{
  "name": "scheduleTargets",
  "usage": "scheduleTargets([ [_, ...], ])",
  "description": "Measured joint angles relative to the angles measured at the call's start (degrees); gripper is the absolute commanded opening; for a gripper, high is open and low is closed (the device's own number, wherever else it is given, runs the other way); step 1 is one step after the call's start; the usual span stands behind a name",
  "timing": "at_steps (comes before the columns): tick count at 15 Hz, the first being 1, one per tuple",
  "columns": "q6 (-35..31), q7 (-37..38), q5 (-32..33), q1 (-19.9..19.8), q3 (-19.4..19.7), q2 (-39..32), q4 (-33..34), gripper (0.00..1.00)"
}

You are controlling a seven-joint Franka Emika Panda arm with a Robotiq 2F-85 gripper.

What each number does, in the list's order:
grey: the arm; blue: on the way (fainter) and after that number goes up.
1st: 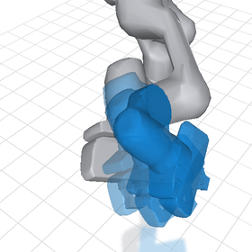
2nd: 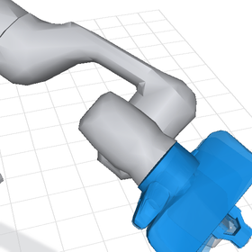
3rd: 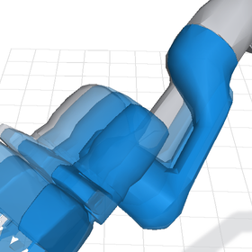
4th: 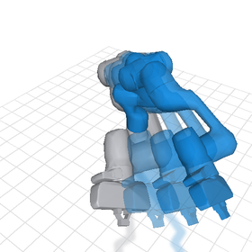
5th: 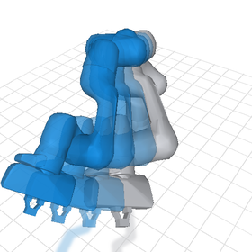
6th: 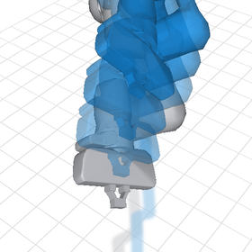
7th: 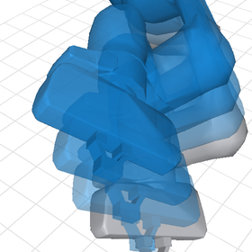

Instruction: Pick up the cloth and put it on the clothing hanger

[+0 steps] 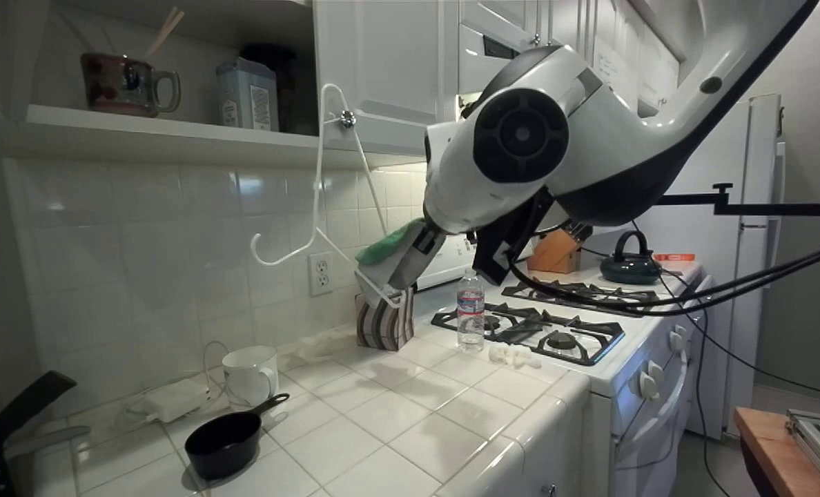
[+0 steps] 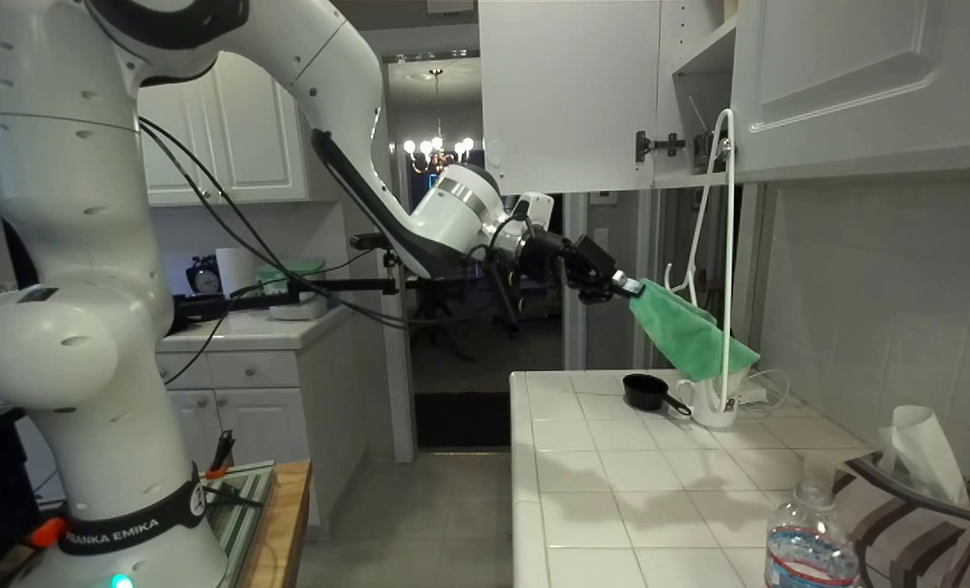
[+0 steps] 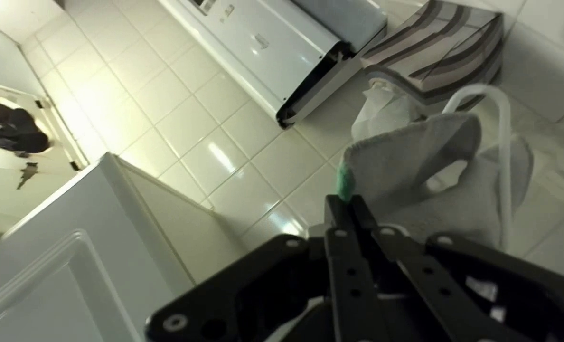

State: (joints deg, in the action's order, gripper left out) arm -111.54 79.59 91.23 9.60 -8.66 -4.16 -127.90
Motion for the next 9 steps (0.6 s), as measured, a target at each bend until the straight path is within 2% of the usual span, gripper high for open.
scheduleTargets([
  [6, -13.86, 1.42, -0.04, -4.16, 2.52, -4.14, 0.61, 0.01],
  [9, -17.29, 1.42, -0.07, -6.01, 3.82, -3.82, 1.38, 0.01],
])
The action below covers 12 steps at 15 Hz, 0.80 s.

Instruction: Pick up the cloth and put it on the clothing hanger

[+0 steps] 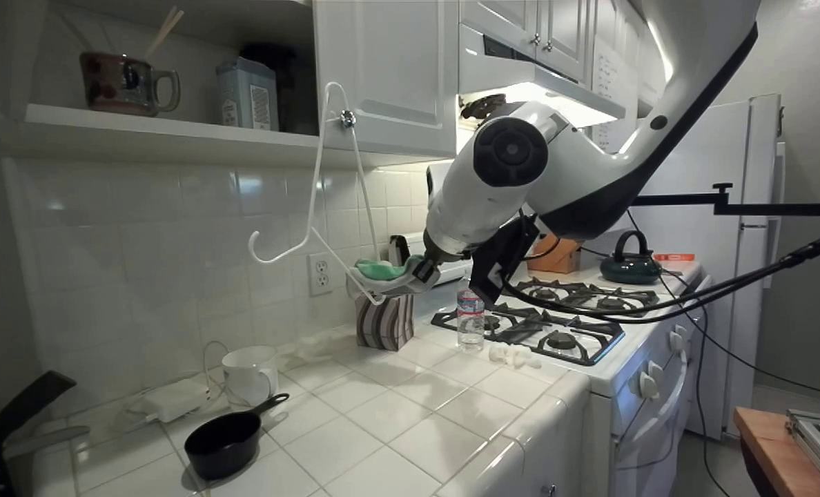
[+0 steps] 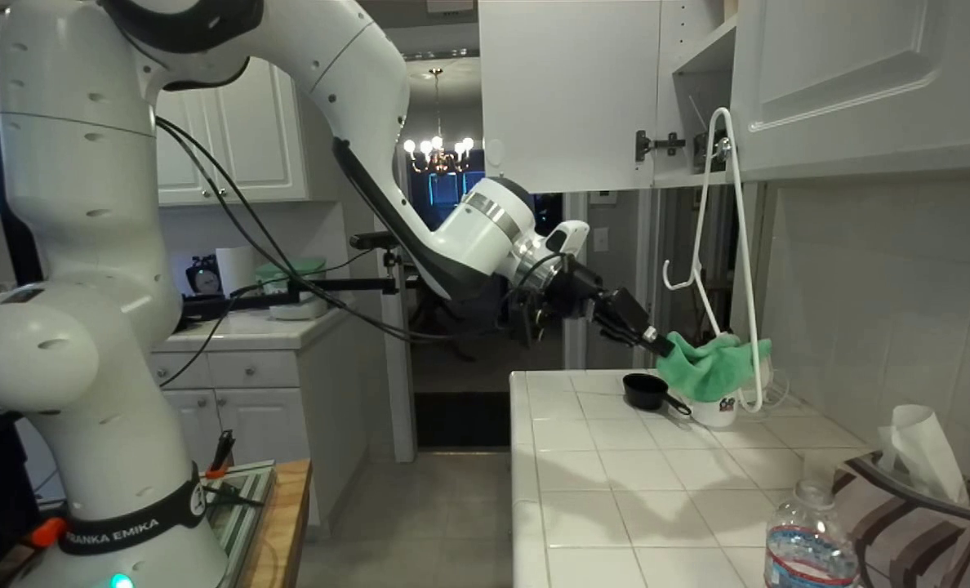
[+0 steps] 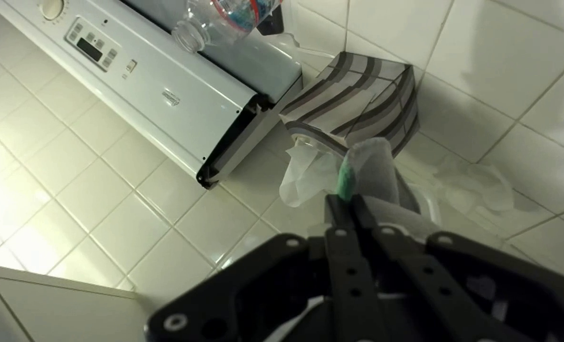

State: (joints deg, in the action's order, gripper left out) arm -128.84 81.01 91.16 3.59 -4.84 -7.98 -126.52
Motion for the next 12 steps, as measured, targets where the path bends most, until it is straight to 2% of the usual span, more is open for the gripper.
scheduleTargets([
  [8, 1.13, -0.05, 0.34, -0.50, 0.98, 6.62, 2.13, 0.01],
  [12, 1.83, -0.21, 1.56, 0.23, 0.31, 7.13, 4.19, 0.01],
])
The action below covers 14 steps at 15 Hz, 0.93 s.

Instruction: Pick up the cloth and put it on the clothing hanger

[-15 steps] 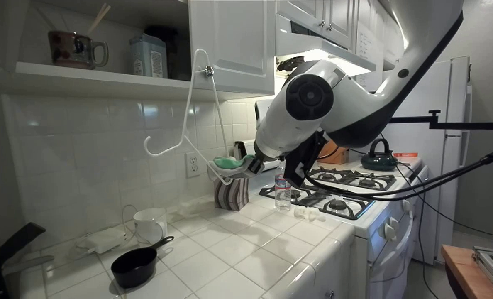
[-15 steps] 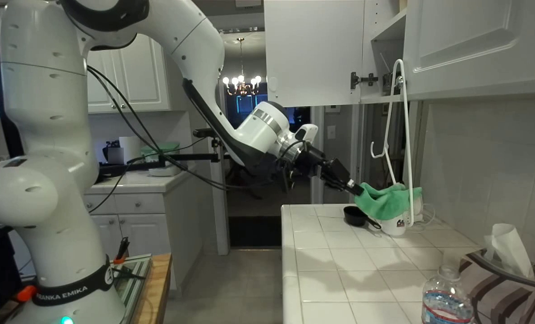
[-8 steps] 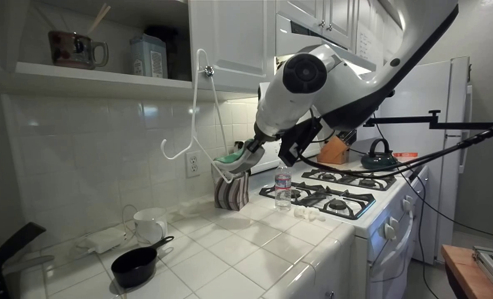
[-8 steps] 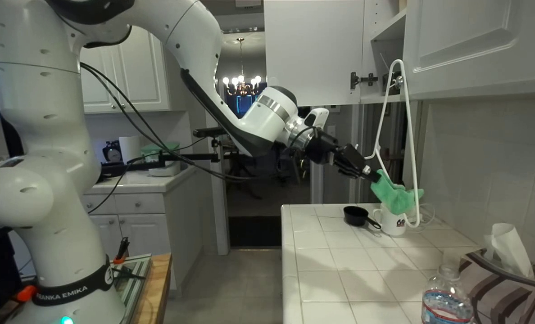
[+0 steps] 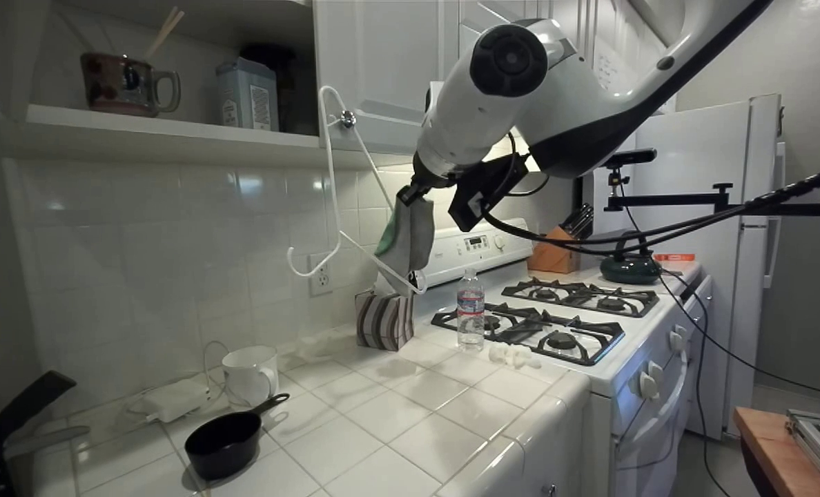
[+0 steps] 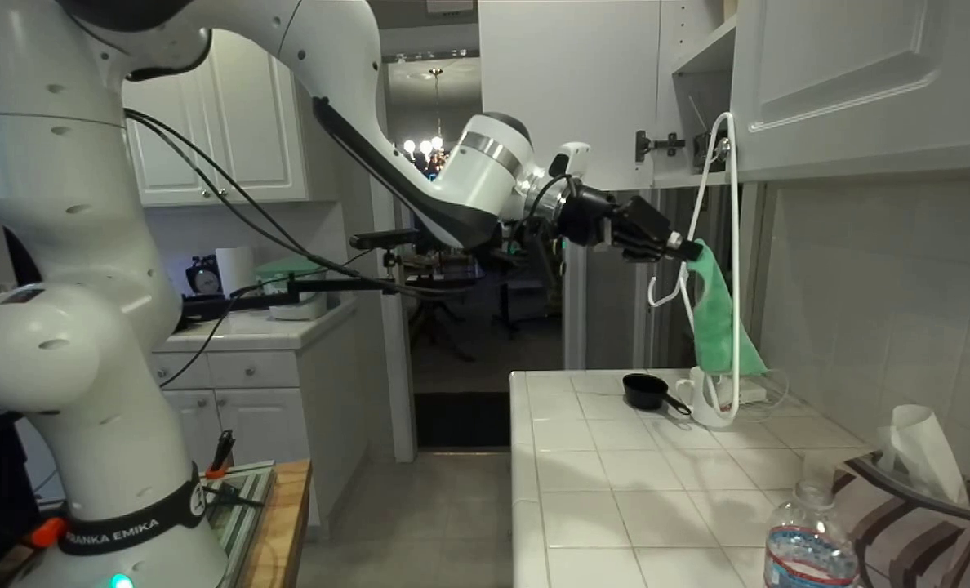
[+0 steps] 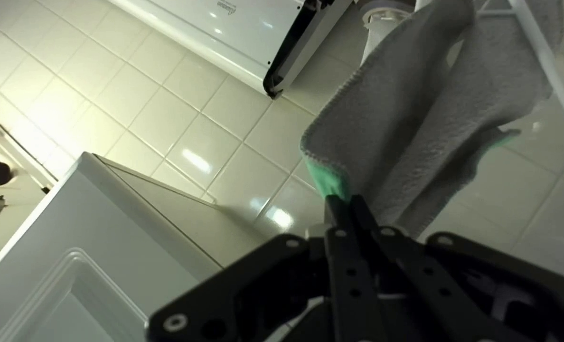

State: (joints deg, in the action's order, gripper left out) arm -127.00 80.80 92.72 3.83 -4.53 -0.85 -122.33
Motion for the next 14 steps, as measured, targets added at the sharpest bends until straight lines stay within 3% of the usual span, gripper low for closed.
scheduleTargets([
  [14, -0.85, -0.30, -0.04, 0.67, -0.49, -10.22, 1.81, 0.01],
])
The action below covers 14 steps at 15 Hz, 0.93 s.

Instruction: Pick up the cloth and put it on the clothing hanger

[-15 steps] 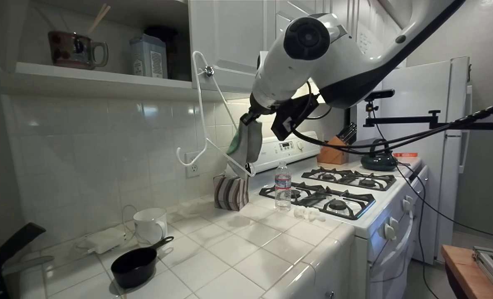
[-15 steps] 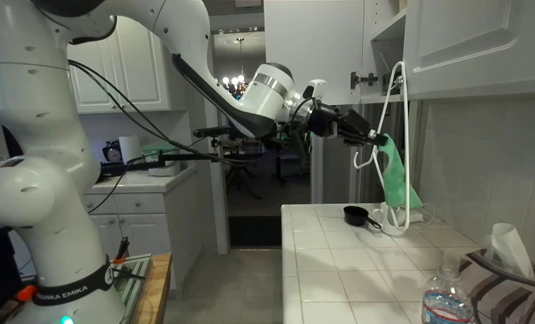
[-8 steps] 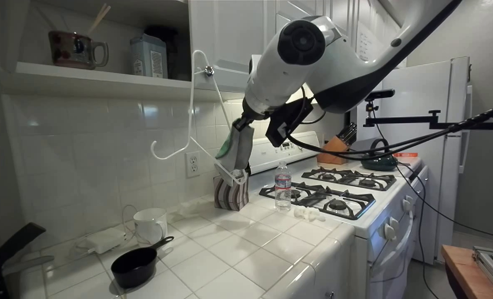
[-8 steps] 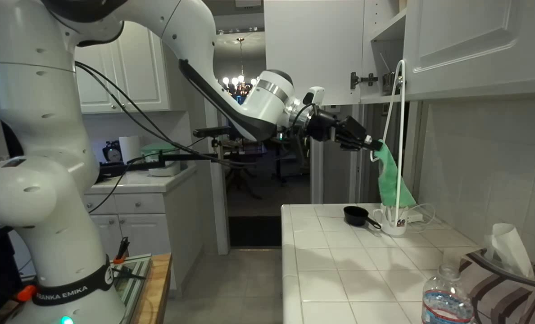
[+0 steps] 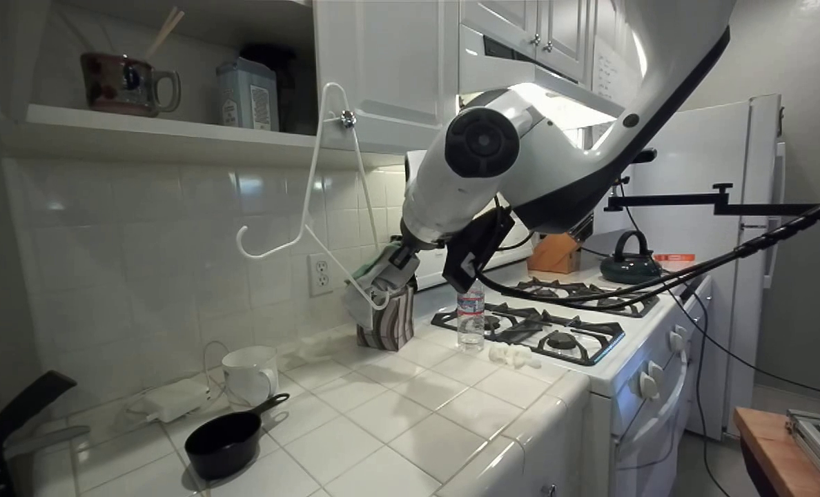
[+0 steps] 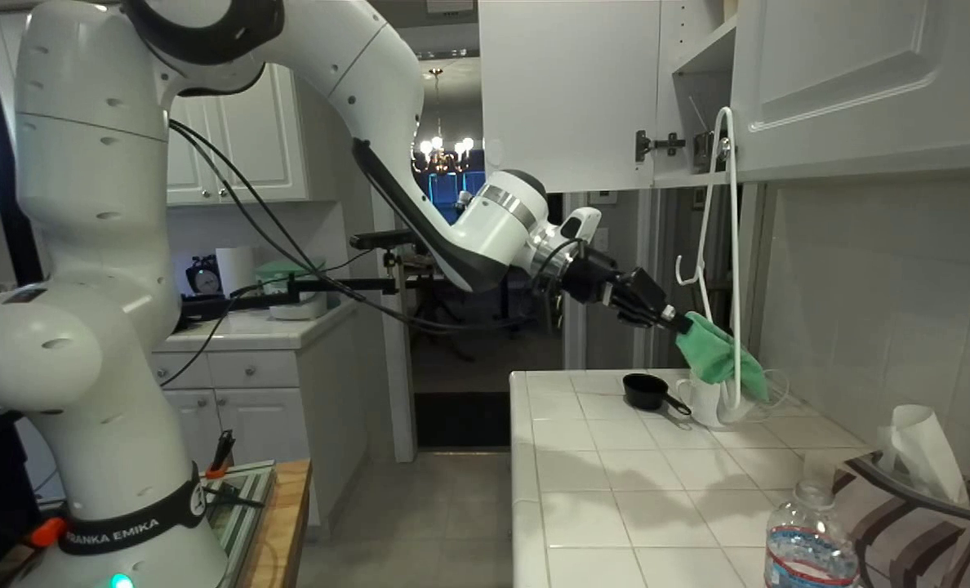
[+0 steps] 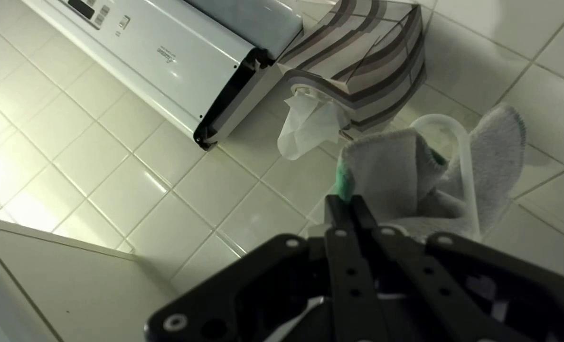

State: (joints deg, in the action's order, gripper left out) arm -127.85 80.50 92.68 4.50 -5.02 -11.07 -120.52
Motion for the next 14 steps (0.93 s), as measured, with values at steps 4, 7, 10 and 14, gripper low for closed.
scheduleTargets([
  [4, 0.04, 0.01, -0.33, 0.10, -0.18, -1.76, 0.05, 0.01],
  [7, -0.25, 0.05, -1.33, 0.22, -0.75, -5.21, 0.10, 0.29],
  [10, -1.82, 0.03, -3.06, 0.24, -1.46, -8.52, 0.27, 0.43],
  [14, -5.95, -1.26, -2.84, 1.20, -3.24, -10.40, 0.19, 0.71],
])
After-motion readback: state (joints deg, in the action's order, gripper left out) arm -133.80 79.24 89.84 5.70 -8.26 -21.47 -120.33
